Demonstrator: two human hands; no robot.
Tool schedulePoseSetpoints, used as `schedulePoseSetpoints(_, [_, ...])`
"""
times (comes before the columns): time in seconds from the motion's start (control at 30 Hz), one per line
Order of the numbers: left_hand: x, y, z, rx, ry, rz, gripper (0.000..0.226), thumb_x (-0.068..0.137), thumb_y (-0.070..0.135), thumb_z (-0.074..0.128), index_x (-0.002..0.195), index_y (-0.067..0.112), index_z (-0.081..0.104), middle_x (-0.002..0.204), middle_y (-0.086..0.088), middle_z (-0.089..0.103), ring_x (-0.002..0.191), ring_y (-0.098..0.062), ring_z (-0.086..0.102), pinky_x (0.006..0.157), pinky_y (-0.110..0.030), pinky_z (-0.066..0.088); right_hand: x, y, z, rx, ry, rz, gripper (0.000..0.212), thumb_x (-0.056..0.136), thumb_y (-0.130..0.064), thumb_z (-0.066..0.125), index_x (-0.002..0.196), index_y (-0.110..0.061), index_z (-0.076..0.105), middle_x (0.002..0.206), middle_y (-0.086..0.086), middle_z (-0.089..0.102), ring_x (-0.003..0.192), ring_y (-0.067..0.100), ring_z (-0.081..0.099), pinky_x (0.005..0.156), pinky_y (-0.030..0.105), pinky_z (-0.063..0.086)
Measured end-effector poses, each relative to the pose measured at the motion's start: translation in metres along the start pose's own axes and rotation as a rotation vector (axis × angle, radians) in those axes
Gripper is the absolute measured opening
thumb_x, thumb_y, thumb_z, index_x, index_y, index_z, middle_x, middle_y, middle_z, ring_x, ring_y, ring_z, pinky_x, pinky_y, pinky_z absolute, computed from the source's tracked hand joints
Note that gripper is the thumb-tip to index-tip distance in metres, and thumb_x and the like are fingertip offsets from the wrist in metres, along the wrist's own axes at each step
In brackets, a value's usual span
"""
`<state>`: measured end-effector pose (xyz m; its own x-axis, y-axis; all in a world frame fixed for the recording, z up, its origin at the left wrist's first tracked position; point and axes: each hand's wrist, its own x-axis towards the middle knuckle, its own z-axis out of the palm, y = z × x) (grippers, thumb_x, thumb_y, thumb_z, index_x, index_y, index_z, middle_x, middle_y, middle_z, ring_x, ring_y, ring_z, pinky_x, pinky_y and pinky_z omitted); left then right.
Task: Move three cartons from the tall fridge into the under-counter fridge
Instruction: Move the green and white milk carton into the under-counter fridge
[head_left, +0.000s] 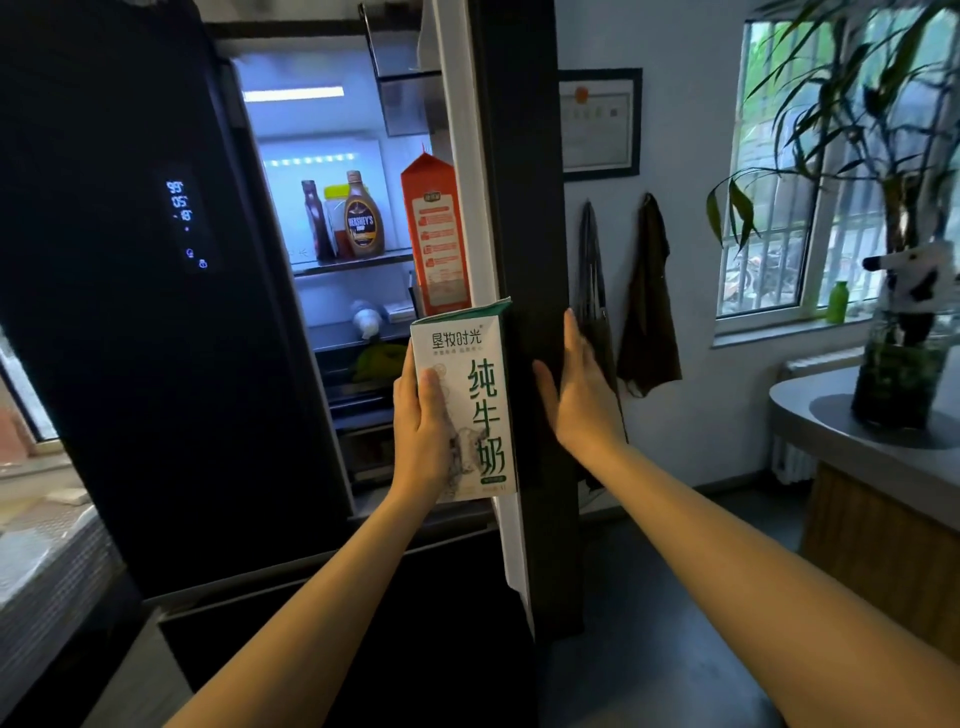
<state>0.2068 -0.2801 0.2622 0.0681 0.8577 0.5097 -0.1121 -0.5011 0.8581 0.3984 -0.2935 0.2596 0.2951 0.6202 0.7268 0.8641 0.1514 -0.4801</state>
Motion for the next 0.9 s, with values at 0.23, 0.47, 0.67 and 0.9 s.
schedulePoseSetpoints(0.23, [0.001, 0.003, -0.022, 0.002, 0.033, -0.035, 0.051, 0.109, 0.042, 0.035, 0.157, 0.025, 0.032, 0.142, -0.022, 0.052, 0.118, -0.039, 0.067, 0.095, -0.061, 0.057, -0.017, -0.021, 0.025, 0.058, 0.017, -0.056, 0.079, 0.102, -0.037, 0.053, 0.163, -0.023, 0.004, 0.159, 0.013, 0.036, 0.124, 0.03, 0.061, 0.086, 0.047, 0.061])
schedulePoseSetpoints(0.47, [0.005, 0.0, -0.063, 0.046, 0.096, -0.033, 0.051, 0.109, 0.039, 0.036, 0.156, 0.018, 0.032, 0.139, -0.024, 0.054, 0.112, -0.038, 0.07, 0.088, -0.057, 0.061, -0.009, -0.039, 0.057, 0.083, -0.064, -0.174, 0.076, 0.102, -0.039, 0.055, 0.163, -0.022, 0.012, 0.159, 0.012, 0.032, 0.134, 0.033, 0.05, 0.093, 0.049, 0.058])
schedulePoseSetpoints(0.67, [0.017, -0.009, -0.111, 0.099, 0.173, -0.04, 0.05, 0.109, 0.04, 0.037, 0.154, 0.018, 0.036, 0.136, -0.027, 0.054, 0.113, -0.039, 0.069, 0.088, -0.061, 0.06, -0.005, -0.071, 0.103, 0.149, -0.177, -0.217, 0.087, 0.096, -0.053, 0.048, 0.16, -0.041, -0.01, 0.171, 0.002, 0.002, 0.152, 0.033, 0.026, 0.103, 0.053, 0.052])
schedulePoseSetpoints(0.9, [0.041, -0.029, -0.176, 0.137, 0.234, -0.045, 0.046, 0.109, 0.04, 0.038, 0.151, 0.02, 0.04, 0.132, -0.028, 0.056, 0.111, -0.044, 0.068, 0.088, -0.066, 0.058, 0.015, -0.114, 0.172, 0.082, -0.225, -0.236, 0.098, 0.095, -0.057, 0.051, 0.152, -0.048, -0.029, 0.169, -0.001, -0.021, 0.156, 0.031, -0.013, 0.115, 0.062, 0.036])
